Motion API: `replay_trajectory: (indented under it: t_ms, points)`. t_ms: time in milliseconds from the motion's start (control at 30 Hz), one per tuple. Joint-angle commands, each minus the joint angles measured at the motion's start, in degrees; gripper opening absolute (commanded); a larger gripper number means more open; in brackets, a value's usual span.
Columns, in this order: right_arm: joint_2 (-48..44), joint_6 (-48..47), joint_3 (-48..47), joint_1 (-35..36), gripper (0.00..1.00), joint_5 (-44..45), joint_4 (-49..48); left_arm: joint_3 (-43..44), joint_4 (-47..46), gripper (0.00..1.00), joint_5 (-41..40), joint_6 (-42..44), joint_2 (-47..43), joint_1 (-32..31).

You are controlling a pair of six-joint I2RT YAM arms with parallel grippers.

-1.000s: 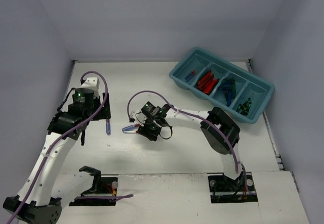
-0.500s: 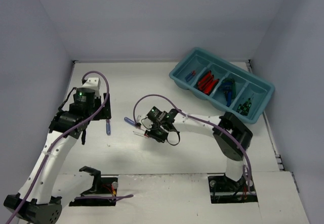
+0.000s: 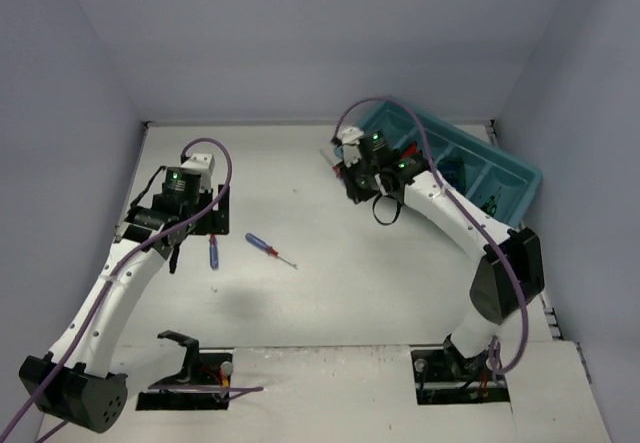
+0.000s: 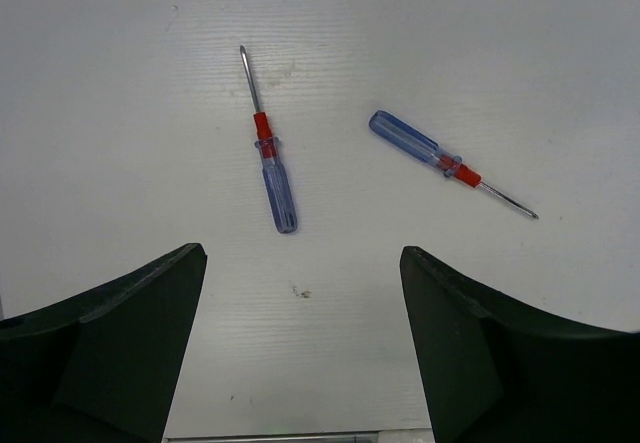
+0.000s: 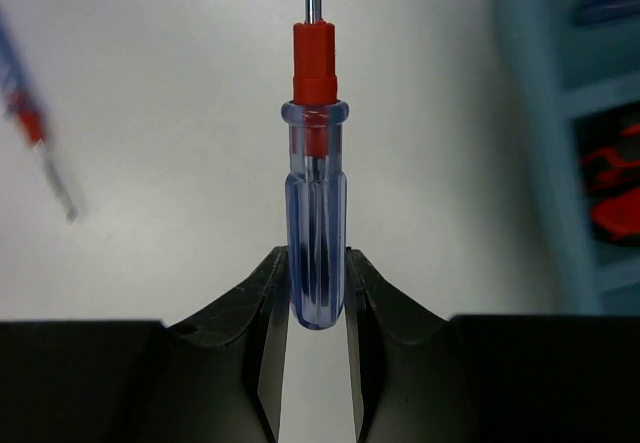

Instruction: Sort the tools into containers

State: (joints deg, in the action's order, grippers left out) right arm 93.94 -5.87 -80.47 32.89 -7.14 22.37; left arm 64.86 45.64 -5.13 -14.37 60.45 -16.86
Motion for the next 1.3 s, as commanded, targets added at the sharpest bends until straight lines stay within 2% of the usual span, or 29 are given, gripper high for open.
replay_trajectory:
  t_ms: [0, 167, 233, 333, 467, 500, 600, 733, 933, 1267]
  points:
    - [7.3, 14.1, -12.8, -11.0, 0.0, 3.7, -1.4, 2.8, -3.4, 0.76, 4.7, 4.1, 1.1, 0.3]
    - [20.5, 25.6, -27.5, -18.6, 0.0, 3.3, -1.9, 3.2, -3.3, 0.76, 10.5, 9.7, 3.2, 0.3]
    - [25.2, 28.4, -31.9, -20.0, 0.04, 3.1, -1.9, 3.2, -3.4, 0.76, 12.7, 12.1, 4.1, 0.3]
    - [32.5, 31.4, -39.2, -21.1, 0.15, 1.7, -1.8, 3.5, -3.5, 0.76, 16.1, 15.6, 5.8, 0.1]
    - [37.7, 31.5, -47.1, -21.5, 0.38, -0.4, -1.9, 4.0, -3.6, 0.76, 19.4, 20.9, 9.6, -0.7]
    - [38.1, 31.3, -48.2, -21.5, 0.44, -1.1, -1.9, 4.1, -3.6, 0.76, 19.3, 22.2, 10.4, -1.4]
    - [37.6, 30.1, -49.6, -21.7, 0.53, -2.7, -1.9, 4.8, -3.5, 0.75, 14.4, 27.9, 15.0, -6.4]
    - [31.4, 27.3, -45.1, -21.7, 0.59, -3.6, -2.0, 6.0, -3.4, 0.76, 10.0, 34.2, 21.1, -11.6]
    - [17.1, 23.1, -27.9, -22.1, 0.59, -4.3, -2.4, 8.5, -2.9, 0.76, 11.1, 42.2, 31.3, -13.4]
    - [-2.1, 21.7, -2.8, -27.1, 0.59, -11.5, -5.0, 13.1, -3.2, 0.75, 9.5, 44.6, 43.6, -14.5]
